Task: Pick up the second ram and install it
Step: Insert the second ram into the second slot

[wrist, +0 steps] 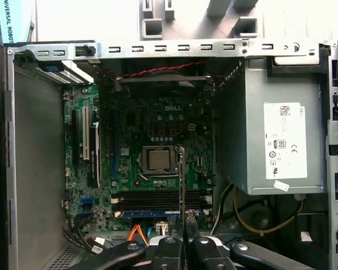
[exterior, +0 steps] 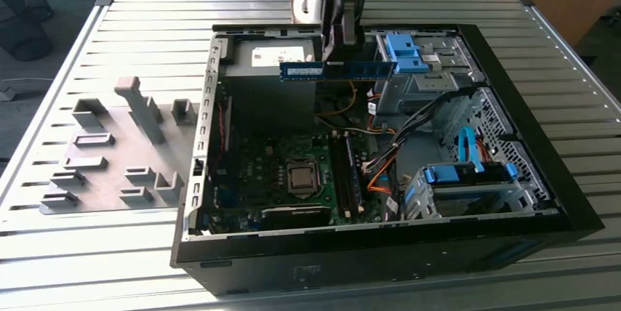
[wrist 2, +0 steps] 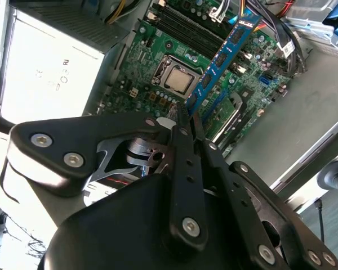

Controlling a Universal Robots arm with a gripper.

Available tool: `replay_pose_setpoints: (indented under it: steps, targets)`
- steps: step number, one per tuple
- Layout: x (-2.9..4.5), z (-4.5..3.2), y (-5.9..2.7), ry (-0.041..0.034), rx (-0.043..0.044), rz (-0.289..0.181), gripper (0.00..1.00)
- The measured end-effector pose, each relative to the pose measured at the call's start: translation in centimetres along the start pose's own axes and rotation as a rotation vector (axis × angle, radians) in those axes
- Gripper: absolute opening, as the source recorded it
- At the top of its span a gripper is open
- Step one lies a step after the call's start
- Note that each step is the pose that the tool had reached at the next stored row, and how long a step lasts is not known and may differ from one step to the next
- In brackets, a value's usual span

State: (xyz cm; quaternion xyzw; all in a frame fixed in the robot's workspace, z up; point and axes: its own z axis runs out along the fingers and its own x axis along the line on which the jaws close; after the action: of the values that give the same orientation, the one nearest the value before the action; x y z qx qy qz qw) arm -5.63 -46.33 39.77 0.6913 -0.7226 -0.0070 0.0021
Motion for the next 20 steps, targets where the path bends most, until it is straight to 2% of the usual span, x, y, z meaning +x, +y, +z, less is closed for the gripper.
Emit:
replay_pose_setpoints:
  steps: [5,10,20]
  targets:
    - [0.00,0.04,0.00,-0.0002,0.0002,0.031,0.14]
    - [0.00,0.10,0.00,-0.0003,0.0006,0.088,0.14]
    - [0.00,0.10,0.00,-0.0004,0.0006,0.094,0.14]
